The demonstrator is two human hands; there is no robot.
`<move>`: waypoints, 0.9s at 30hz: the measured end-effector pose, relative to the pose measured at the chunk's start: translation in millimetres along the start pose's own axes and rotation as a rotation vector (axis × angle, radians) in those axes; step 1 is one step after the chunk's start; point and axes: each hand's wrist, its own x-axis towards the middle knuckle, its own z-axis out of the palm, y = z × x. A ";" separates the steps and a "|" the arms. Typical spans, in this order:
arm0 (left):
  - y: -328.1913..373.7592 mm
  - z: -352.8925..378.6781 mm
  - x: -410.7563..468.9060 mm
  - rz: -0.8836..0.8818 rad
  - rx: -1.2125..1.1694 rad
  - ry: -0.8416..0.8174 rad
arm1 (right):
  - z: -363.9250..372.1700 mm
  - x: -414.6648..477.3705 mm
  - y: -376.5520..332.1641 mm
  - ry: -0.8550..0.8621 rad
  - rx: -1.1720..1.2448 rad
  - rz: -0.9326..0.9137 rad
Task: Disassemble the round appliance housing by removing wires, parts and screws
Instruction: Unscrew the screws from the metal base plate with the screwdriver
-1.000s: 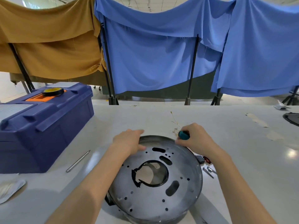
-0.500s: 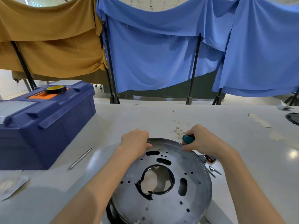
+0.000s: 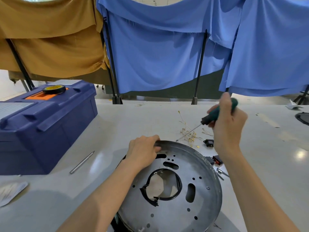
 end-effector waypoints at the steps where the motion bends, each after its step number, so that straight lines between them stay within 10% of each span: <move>1: -0.3 0.4 0.3 0.003 -0.002 0.003 | 1.8 -2.5 6.7 -0.042 -0.060 0.030; 27: 0.0 2.9 -1.3 0.014 -0.003 0.010 | 14.2 -20.3 37.6 -0.339 -0.423 -0.028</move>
